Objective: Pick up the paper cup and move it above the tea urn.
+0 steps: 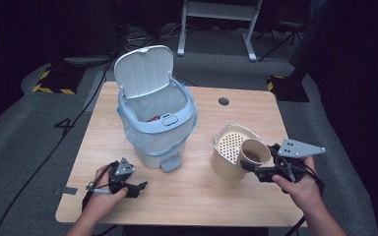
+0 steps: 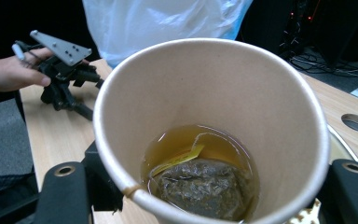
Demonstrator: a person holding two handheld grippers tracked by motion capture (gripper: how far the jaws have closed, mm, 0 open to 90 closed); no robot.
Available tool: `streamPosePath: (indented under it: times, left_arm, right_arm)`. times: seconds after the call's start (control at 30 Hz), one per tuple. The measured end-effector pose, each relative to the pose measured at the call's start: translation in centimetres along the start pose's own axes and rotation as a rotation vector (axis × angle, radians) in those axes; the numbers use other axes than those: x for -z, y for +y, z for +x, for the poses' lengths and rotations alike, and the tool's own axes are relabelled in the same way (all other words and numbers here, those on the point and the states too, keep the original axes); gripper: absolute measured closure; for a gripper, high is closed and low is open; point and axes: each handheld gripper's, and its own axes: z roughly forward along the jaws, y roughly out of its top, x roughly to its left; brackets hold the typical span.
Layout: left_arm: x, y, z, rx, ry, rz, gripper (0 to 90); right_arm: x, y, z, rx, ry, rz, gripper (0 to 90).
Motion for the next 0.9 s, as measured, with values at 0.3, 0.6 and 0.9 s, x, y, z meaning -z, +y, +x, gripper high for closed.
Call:
streamPosePath:
  times: [0.3,0.6,0.9]
  left_arm:
    - [0.0,0.0,0.0,-0.001,0.0,0.0,15.3]
    - [0.0,0.0,0.0,0.0,0.0,0.0,15.3]
    - [-0.1,0.1,0.1,-0.004,-0.002,0.001,14.9]
  right_arm:
    - [-0.9,0.9,-2.8,-0.037,-0.028,0.017,31.5]
    - [-1.7,1.6,-5.8,-0.031,-0.086,0.022,31.4]
    - [-1.8,1.8,-7.0,-0.015,-0.116,0.01,31.4]
